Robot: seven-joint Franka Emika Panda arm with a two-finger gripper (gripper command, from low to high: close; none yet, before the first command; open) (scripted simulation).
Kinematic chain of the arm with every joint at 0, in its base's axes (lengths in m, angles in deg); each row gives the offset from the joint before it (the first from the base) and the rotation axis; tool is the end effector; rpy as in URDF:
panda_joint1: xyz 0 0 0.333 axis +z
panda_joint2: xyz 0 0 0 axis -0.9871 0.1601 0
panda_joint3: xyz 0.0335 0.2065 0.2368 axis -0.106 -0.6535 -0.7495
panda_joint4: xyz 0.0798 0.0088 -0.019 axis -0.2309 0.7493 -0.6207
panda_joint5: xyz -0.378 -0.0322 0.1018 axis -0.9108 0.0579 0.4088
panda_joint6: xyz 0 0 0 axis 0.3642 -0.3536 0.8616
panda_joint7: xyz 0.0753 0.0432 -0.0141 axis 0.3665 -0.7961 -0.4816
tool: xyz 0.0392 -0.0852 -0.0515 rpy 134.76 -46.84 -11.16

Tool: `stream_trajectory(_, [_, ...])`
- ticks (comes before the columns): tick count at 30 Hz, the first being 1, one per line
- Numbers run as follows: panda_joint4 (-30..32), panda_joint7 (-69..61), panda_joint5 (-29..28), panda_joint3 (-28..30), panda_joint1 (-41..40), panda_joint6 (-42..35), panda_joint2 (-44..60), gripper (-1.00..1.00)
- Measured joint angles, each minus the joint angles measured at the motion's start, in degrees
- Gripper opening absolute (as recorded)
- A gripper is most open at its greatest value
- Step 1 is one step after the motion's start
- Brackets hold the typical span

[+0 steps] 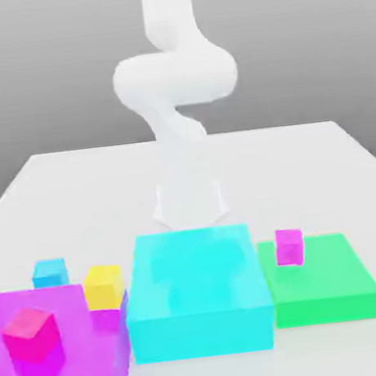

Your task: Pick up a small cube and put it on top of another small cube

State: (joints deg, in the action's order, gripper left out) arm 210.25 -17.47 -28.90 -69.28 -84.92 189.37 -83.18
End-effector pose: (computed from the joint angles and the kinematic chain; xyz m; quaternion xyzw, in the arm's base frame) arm 0.3746 -0.0306 0.6656 -0.8345 0.4204 -0.3313 0.1307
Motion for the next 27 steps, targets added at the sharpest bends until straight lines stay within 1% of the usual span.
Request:
stream_trajectory(10, [11.32, 14.68, -4.34, 4.27, -15.15, 11.27, 16.55, 0.0])
stream_trajectory(18, [20.23, 24.47, -5.4, 9.87, -25.69, 20.21, 29.52, 0.0])
stream_trajectory(21, [23.6, 27.12, -4.37, 12.59, -28.71, 23.62, 34.42, 0.0])
stream_trajectory(23, [25.85, 28.14, -2.62, 14.46, -30.69, 25.91, 37.72, 0.0])
stream_trajectory(25, [27.7, 27.91, 0.49, 15.15, -33.58, 28.35, 41.2, 0.0])
stream_trajectory(27, [27.75, 25.58, 4.67, 13.34, -34.58, 31.42, 45.21, 0.0])
